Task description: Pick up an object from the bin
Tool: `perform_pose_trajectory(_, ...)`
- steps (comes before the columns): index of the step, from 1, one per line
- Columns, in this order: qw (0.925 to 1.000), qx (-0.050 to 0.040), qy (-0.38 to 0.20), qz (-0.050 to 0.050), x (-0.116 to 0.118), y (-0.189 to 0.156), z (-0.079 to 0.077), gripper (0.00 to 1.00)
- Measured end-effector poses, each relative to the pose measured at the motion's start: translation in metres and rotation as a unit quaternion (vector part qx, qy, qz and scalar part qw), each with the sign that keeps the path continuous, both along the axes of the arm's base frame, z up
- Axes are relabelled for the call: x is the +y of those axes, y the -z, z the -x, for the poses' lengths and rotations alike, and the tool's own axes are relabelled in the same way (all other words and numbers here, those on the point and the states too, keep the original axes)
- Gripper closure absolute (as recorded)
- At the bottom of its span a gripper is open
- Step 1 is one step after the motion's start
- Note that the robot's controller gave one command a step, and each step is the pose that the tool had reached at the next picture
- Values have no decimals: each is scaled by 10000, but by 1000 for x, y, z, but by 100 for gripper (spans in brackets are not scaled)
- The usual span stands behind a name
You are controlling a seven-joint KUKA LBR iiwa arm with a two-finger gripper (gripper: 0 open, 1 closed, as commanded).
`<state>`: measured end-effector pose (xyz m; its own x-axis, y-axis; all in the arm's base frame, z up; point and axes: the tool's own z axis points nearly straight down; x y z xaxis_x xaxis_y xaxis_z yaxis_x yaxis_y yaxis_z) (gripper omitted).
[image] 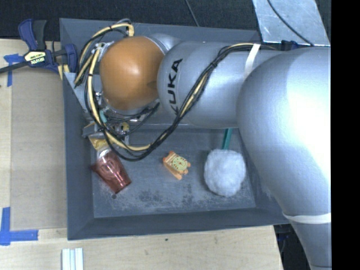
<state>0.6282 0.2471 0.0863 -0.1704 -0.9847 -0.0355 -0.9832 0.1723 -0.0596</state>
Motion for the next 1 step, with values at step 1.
perform_pose_trajectory(1, 10000, -12, 23, -17, 0, -63, -1, 100)
